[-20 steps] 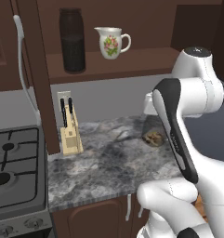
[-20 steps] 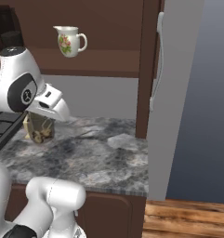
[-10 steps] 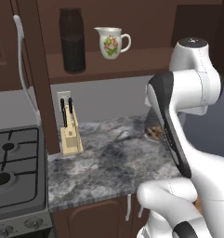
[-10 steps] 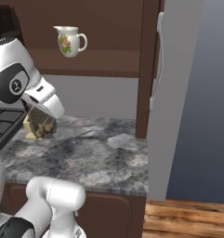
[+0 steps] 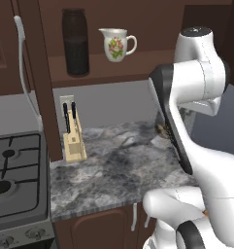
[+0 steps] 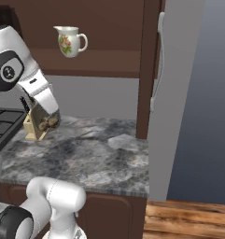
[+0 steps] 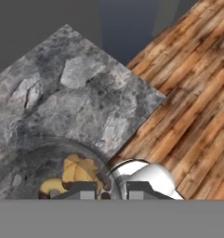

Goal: Pick the jar and jar from the dining table and place them in the open cabinet. Close the cabinet after placing the objects.

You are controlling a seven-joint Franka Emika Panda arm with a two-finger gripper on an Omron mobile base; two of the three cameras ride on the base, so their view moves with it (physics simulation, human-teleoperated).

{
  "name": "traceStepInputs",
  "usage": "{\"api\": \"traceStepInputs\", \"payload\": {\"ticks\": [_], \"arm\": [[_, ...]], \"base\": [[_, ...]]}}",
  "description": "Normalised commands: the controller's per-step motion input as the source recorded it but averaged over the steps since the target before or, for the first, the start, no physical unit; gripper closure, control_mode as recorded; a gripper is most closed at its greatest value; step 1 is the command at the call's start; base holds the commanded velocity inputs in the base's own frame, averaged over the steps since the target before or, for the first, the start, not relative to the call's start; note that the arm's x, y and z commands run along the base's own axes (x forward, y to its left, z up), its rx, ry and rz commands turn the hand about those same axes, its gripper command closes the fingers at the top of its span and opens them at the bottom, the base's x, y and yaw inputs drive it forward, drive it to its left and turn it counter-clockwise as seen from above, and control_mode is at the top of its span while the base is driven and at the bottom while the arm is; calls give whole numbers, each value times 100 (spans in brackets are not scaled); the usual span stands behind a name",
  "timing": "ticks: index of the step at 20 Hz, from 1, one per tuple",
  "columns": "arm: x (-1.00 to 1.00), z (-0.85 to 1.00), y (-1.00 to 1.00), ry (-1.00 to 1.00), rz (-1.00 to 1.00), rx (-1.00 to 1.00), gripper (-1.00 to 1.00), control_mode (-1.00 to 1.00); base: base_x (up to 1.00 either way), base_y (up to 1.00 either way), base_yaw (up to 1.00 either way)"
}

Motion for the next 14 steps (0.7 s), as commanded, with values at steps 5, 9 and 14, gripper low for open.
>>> {"api": "traceStepInputs", "payload": {"ticks": [5, 9, 14], "arm": [[0, 19, -4, -2, -27, -3, 100, -100], [1, 24, -4, -9, -23, 0, 100, -100], [0, 26, -6, -10, -21, 0, 100, -100]], "base": [[0, 0, 0], [0, 0, 0], [0, 0, 0]]}}
